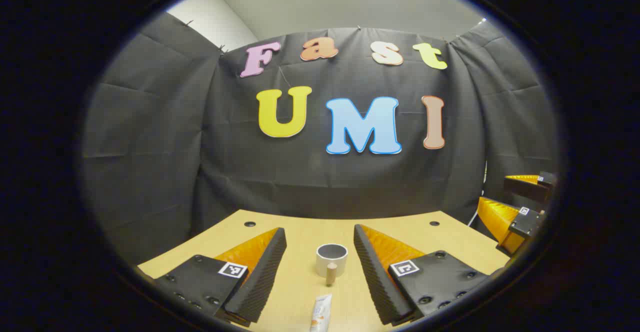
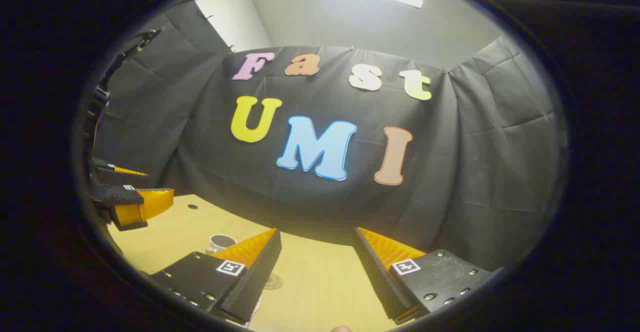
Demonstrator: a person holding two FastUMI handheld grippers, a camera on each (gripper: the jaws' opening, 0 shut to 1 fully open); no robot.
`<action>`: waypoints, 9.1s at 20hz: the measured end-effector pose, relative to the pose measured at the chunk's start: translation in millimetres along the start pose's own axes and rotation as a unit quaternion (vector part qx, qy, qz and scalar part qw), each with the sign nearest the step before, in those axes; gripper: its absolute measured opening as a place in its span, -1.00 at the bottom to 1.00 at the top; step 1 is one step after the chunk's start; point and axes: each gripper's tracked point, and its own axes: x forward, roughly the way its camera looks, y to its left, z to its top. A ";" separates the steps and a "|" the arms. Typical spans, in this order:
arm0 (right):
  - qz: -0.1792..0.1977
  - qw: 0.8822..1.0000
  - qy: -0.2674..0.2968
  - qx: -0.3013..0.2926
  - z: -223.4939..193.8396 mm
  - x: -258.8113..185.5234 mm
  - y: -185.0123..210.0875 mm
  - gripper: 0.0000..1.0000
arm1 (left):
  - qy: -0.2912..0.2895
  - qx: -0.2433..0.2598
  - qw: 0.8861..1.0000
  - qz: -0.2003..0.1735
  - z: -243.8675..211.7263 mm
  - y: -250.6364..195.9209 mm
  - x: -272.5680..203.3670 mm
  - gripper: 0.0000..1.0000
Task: Put the toothbrush and toothpaste on the desktop into the cup, then pick up the cup and place it on the coaster on the desktop.
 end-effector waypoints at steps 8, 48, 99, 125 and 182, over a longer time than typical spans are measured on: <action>0.021 0.998 0.020 0.056 1.3 39.1 12.6 0.80 | 0.017 -0.005 1.000 -0.015 -5.7 -4.2 11.3 0.73; 0.084 0.881 0.447 0.129 -195.7 2.0 85.5 0.84 | 0.511 -0.020 0.858 -0.043 -148.0 -1.5 -121.9 0.81; 0.124 0.734 0.662 0.085 -291.7 -42.0 134.2 -0.87 | 0.615 -0.015 0.785 -0.075 -174.8 6.7 -144.9 -0.45; 0.192 0.864 0.403 0.232 -169.9 21.7 136.2 -0.93 | 0.293 -0.110 0.949 -0.030 -54.5 88.1 -60.5 -0.53; 0.179 0.904 0.311 0.231 -122.9 74.0 141.1 -0.92 | 0.188 -0.092 0.969 -0.131 -59.7 72.7 12.0 0.94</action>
